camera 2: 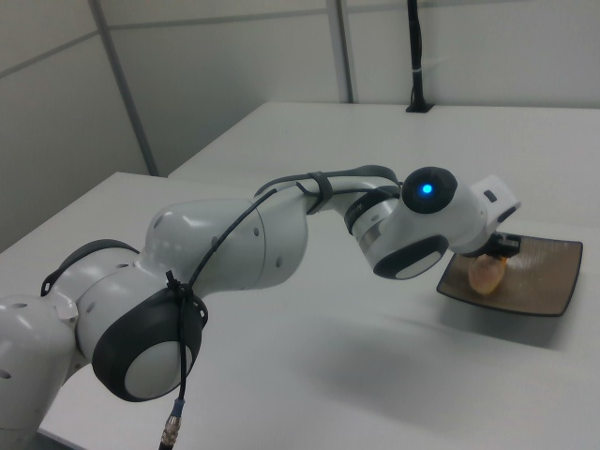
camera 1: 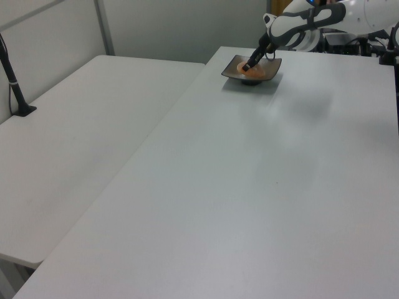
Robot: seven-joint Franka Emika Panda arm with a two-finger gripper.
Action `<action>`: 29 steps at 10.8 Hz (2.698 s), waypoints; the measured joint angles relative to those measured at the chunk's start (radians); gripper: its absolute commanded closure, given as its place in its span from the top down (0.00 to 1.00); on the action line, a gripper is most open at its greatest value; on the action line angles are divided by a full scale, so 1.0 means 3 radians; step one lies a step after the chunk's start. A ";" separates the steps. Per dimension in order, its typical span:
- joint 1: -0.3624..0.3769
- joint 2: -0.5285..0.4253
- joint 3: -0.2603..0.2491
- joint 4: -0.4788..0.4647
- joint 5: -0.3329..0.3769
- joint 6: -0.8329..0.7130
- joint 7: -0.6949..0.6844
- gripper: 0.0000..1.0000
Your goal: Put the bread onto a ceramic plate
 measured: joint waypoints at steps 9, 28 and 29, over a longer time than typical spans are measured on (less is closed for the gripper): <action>0.0001 -0.0175 0.0027 -0.0050 0.0000 0.0453 0.0022 1.00; 0.1737 -0.3154 -0.0530 -0.1187 -0.1317 -0.4020 0.3443 1.00; 0.1895 -0.3152 -0.0530 -0.1249 -0.1381 -0.4020 0.3568 1.00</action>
